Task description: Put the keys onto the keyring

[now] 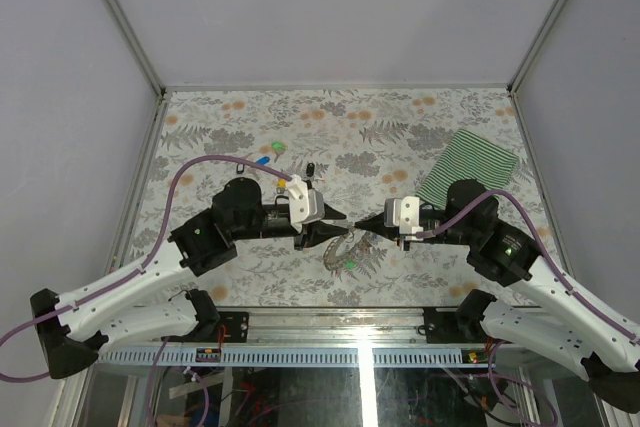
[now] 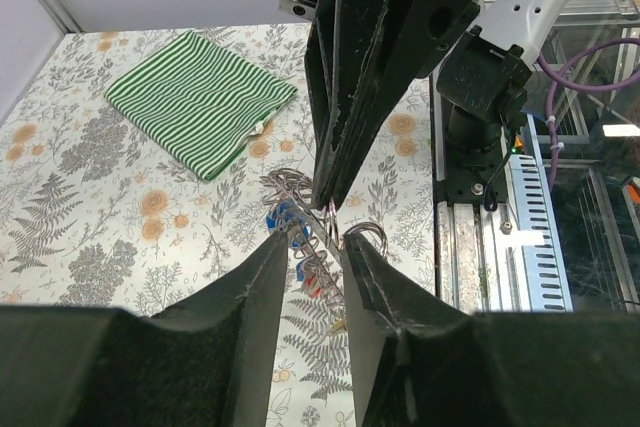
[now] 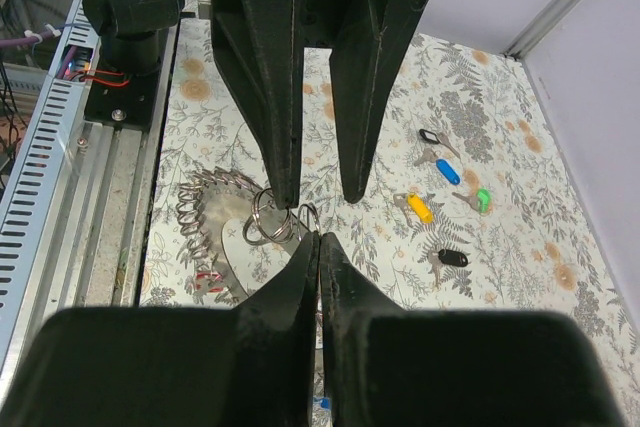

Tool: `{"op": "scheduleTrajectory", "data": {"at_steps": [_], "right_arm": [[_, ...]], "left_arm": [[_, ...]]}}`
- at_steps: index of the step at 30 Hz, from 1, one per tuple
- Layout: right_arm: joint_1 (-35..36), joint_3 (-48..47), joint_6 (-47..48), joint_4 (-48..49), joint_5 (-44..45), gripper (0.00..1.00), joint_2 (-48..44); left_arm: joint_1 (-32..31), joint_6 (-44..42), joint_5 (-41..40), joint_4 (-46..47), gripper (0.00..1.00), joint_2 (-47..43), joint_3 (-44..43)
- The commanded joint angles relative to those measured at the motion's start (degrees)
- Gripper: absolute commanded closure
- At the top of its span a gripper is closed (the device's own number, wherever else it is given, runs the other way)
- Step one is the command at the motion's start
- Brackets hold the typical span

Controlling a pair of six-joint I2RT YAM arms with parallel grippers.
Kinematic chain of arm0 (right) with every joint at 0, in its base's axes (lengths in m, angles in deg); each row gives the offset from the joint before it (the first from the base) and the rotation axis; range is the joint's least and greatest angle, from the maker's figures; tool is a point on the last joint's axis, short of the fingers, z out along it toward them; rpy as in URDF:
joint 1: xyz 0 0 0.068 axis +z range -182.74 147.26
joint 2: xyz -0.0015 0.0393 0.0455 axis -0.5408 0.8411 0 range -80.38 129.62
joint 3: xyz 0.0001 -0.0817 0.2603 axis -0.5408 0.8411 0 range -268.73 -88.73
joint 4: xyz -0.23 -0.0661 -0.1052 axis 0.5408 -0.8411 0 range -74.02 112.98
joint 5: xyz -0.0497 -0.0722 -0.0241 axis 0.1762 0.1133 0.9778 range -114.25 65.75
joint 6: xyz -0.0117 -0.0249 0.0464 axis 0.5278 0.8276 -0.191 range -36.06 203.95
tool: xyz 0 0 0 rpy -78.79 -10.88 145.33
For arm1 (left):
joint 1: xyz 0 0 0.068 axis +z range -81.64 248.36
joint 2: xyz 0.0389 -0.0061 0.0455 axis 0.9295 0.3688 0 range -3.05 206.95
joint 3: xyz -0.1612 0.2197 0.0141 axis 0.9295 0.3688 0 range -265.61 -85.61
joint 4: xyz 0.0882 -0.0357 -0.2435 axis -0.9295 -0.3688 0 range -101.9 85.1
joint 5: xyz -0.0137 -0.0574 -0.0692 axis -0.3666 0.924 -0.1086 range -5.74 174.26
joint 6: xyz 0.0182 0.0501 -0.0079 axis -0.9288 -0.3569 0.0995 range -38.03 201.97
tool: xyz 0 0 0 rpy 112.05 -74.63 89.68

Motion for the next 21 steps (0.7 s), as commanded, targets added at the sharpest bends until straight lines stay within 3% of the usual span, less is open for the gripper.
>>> {"op": "scheduleTrajectory", "data": {"at_steps": [1,10,21], "right_arm": [[0.3,-2.6,-0.1,5.5,-1.2,1.0,-0.7],[0.3,-2.8,-0.2,5.2,-1.7,1.0,-0.5],[0.3,-2.9,-0.1,5.2,-1.7,1.0,-0.7]], "left_arm": [[-0.1,-0.3,1.0,1.6,0.66,-1.2,-1.9],[-0.1,4.9,0.6,10.1,0.64,-1.1,0.3],[-0.1,3.7,0.9,7.6,0.68,0.8,0.6]]}}
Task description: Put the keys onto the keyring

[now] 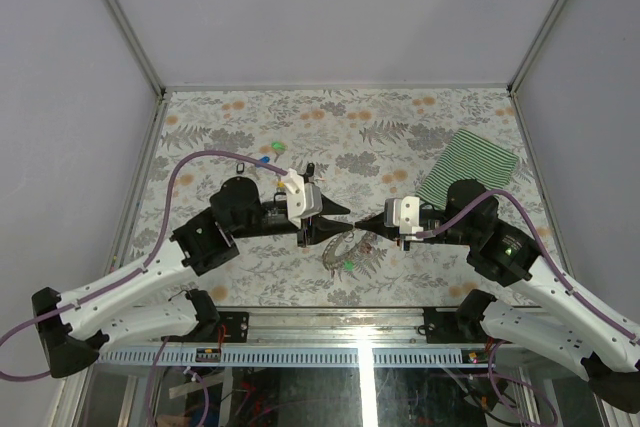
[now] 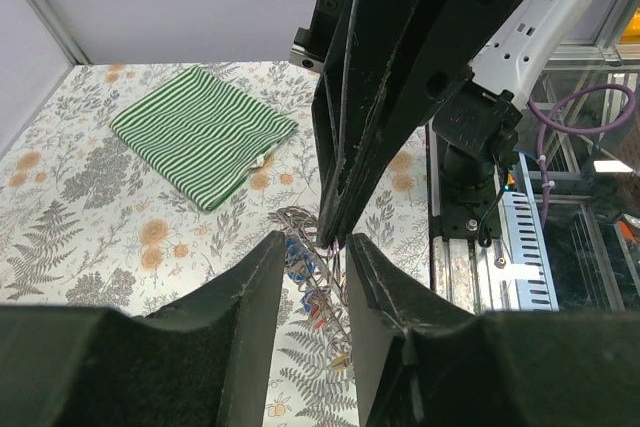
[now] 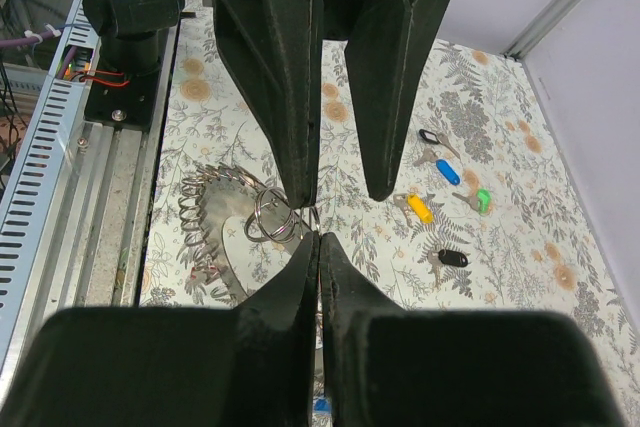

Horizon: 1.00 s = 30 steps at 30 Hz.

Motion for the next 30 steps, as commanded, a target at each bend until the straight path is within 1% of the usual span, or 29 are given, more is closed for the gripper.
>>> {"op": "scheduleTrajectory", "data": {"at_steps": [1,7,13,19,21,26,27,29,30], "right_arm": [[0.3,-2.8,-0.1,5.3,-1.7,1.0,-0.6],[0.3,-2.8,-0.1,5.4,-1.7,1.0,-0.6],[0.3,-2.7,0.1,5.5,-1.5,1.0,-0.6],[0.4,-2.6,0.0,5.6,-1.6,1.0,-0.5],[0.3,-2.7,-0.1,5.7,-1.8,1.0,-0.5],[0.3,-2.9,-0.6,5.7,-2.9,1.0,-0.4],[0.3,-2.9,-0.8,5.7,-3.2,1.0,-0.5],[0.3,-2.9,-1.2,5.8,-3.9,1.0,-0.9],[0.3,-2.8,-1.5,5.8,-4.1,0.98,-1.2]], "left_arm": [[-0.1,-0.3,0.7,1.6,0.68,0.6,0.6],[-0.1,-1.0,0.6,0.5,0.72,1.3,0.7],[-0.1,-2.0,0.2,-0.9,0.73,1.4,0.8],[-0.1,-3.3,-0.5,-2.9,0.77,1.4,0.2],[-0.1,-3.6,-0.7,-3.3,0.8,1.4,0.1],[-0.1,-3.6,-1.0,-2.6,0.97,1.7,-0.1],[-0.1,-3.4,-1.2,-2.4,1.0,1.7,-0.2],[-0.1,-3.1,-1.4,-2.0,1.0,1.8,-0.3],[-0.1,-2.9,-1.4,-1.7,1.0,1.7,0.0]]}}
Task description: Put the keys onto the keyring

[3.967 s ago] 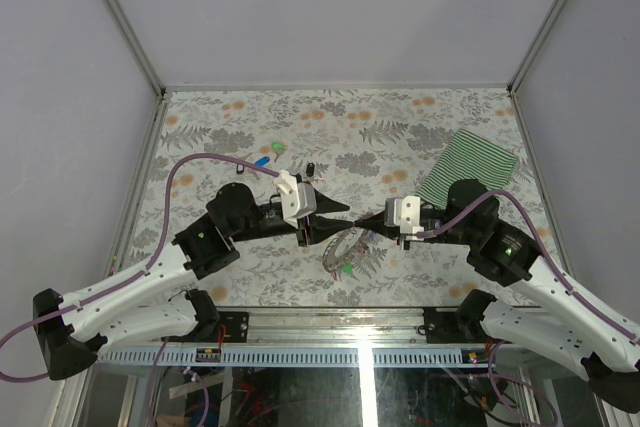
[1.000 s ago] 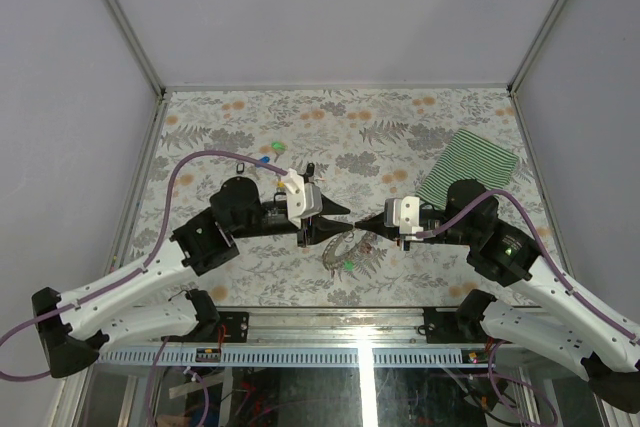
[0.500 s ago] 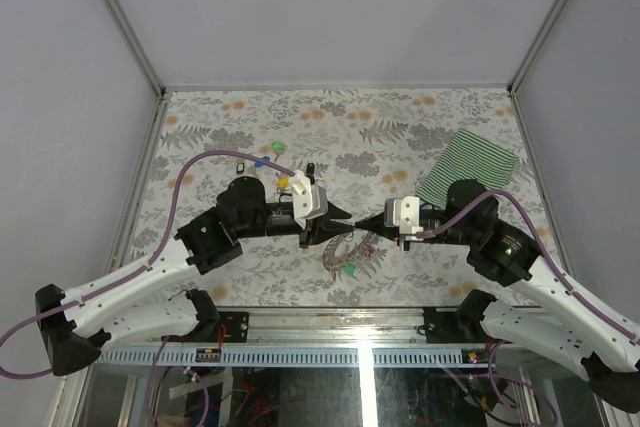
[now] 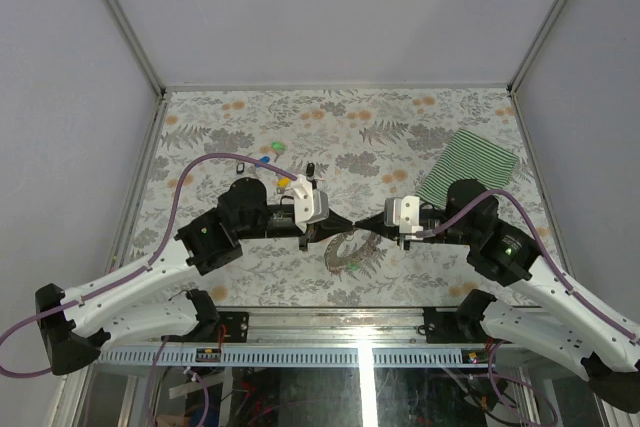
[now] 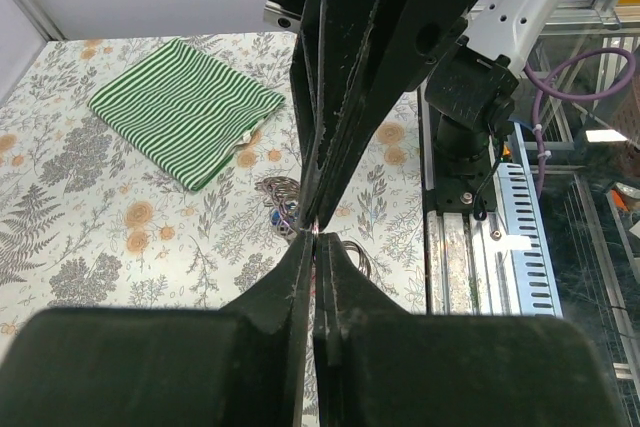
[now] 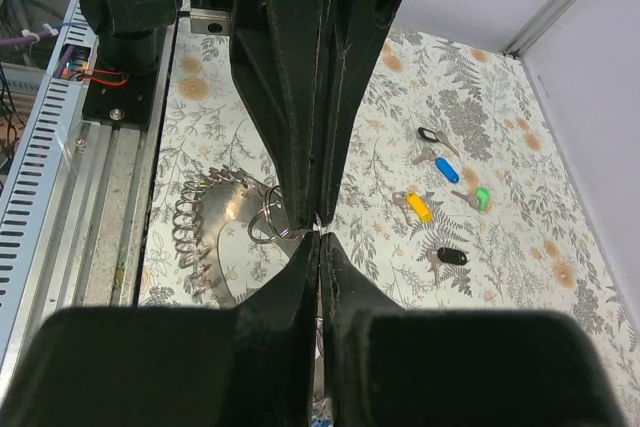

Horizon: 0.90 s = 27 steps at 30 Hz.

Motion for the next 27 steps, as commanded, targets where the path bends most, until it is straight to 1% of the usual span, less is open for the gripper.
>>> {"op": "scheduleTrajectory", "data": {"at_steps": [1,5,7,11,16,21,27], "right_arm": [[0.4,-2.7,-1.7,5.8,-4.3,0.95,-1.6],[0.4,-1.8,-2.5,5.9,-4.0,0.81,-3.9],[0.4,-1.0,-3.4,5.8,-3.8,0.76,-5.5],[0.4,0.1,-6.0,5.9,-3.8,0.71,-7.9],[0.3,1.9,-8.9,7.1,-4.7,0.68,-10.4],[0.4,4.3,-11.4,9.3,-4.7,0.64,-11.3],[0.4,6.7,-13.9,13.1,-6.0,0.62,-11.0]], "left_arm": [[0.0,0.1,-1.3,1.6,1.0,-0.1,0.0],[0.0,2.1,-0.6,5.6,1.0,-2.1,2.3],[0.0,3.4,-0.1,8.0,1.0,-3.2,3.8],[0.1,5.5,2.3,13.2,1.0,-4.9,6.8],[0.1,7.8,5.1,19.3,1.0,-5.8,9.5],[0.1,9.1,5.7,24.0,1.0,-6.6,11.5],[0.1,10.2,4.6,29.9,1.0,-8.1,14.6]]}}
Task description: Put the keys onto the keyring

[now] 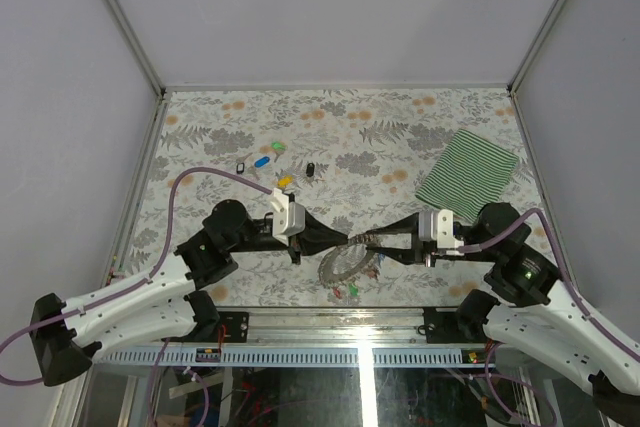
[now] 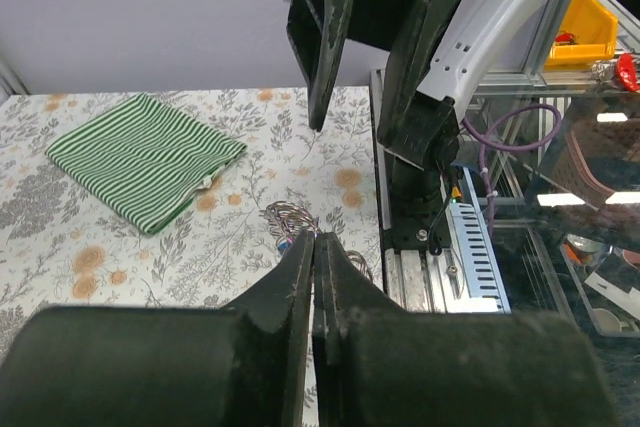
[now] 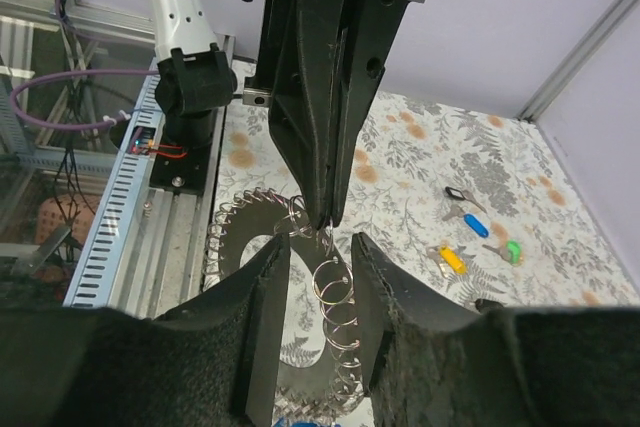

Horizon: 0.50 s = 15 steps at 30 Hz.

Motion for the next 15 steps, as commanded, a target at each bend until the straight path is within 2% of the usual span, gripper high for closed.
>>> {"op": "scheduleTrajectory", "data": {"at_steps": [1,6,15], "right_arm": [[0.3,0.8,-3.4,7.1,-2.2,0.63,0.0],[0.3,0.8,-4.1,9.1,-4.6,0.7,2.0],[0.3,0.6,-2.1,9.0,-4.7,0.66,5.6]], "left_arm": [[0.0,1.6,0.1,12.5,1.0,-2.1,1.7],[0.1,1.6,-0.8,13.8,1.0,-2.4,2.2],[0.0,1.3,-1.9,13.0,1.0,-2.9,1.8]]}}
